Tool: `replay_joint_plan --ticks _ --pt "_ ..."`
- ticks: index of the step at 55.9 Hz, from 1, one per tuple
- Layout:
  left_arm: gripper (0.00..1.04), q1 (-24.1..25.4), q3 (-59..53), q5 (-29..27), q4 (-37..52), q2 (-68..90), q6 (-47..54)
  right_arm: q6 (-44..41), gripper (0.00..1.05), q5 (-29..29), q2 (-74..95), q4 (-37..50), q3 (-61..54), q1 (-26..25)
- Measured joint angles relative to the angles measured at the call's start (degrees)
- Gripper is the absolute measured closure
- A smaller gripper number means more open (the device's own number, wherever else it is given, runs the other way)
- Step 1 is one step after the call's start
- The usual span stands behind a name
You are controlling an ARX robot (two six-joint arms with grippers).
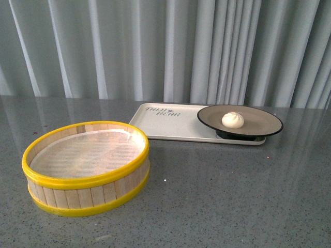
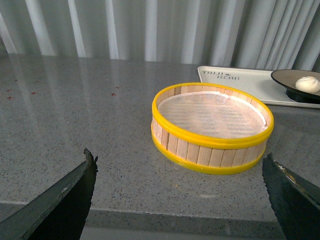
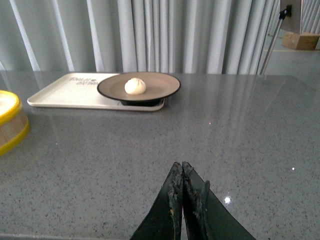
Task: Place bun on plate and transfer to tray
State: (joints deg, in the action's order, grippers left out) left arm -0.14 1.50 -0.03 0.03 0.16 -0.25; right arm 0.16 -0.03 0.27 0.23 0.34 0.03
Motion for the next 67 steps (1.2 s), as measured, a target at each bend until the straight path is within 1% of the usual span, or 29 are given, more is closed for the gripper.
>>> replay_joint_plan --ticks 7,10,15,16,21,22,24,31,32,33,36,40,42,45,67 --pt "0.07 0.0 0.0 0.0 0.0 0.0 0.0 0.0 1.03 0.0 0.0 -0.2 0.0 0.0" --pt "0.07 0.0 0.0 0.0 0.0 0.0 0.0 0.0 0.98 0.0 0.0 -0.2 0.0 0.0" --pt "0.07 0.0 0.0 0.0 0.0 0.0 0.0 0.0 0.82 0.0 0.0 -0.2 0.0 0.0" --pt "0.07 0.0 0.0 0.0 0.0 0.0 0.0 0.0 0.8 0.0 0.0 -0.2 0.0 0.0" --pt "0.07 0.0 0.0 0.0 0.0 0.0 0.0 0.0 0.64 0.0 0.0 -0.2 0.0 0.0" --pt "0.07 0.0 0.0 0.0 0.0 0.0 0.0 0.0 0.62 0.0 0.0 -0.2 0.0 0.0" --pt "0.07 0.0 0.0 0.0 0.0 0.0 0.0 0.0 0.55 0.0 0.0 -0.2 0.0 0.0" --pt "0.07 0.0 0.0 0.0 0.0 0.0 0.0 0.0 0.35 0.0 0.0 -0.2 0.0 0.0" --pt "0.07 0.0 0.0 0.0 0.0 0.0 0.0 0.0 0.3 0.0 0.0 -0.2 0.0 0.0" --pt "0.07 0.0 0.0 0.0 0.0 0.0 0.0 0.0 0.28 0.0 0.0 -0.2 0.0 0.0" --pt "0.07 0.0 0.0 0.0 0.0 0.0 0.0 0.0 0.18 0.0 0.0 -0.2 0.0 0.0" --pt "0.07 0.0 0.0 0.0 0.0 0.0 0.0 0.0 0.07 0.0 0.0 -0.2 0.0 0.0" --pt "0.07 0.0 0.0 0.0 0.0 0.0 0.0 0.0 0.06 0.0 0.0 -0.2 0.0 0.0" --pt "0.07 0.0 0.0 0.0 0.0 0.0 0.0 0.0 0.09 0.0 0.0 -0.2 0.0 0.0" --pt "0.07 0.0 0.0 0.0 0.0 0.0 0.0 0.0 0.08 0.0 0.0 -0.2 0.0 0.0"
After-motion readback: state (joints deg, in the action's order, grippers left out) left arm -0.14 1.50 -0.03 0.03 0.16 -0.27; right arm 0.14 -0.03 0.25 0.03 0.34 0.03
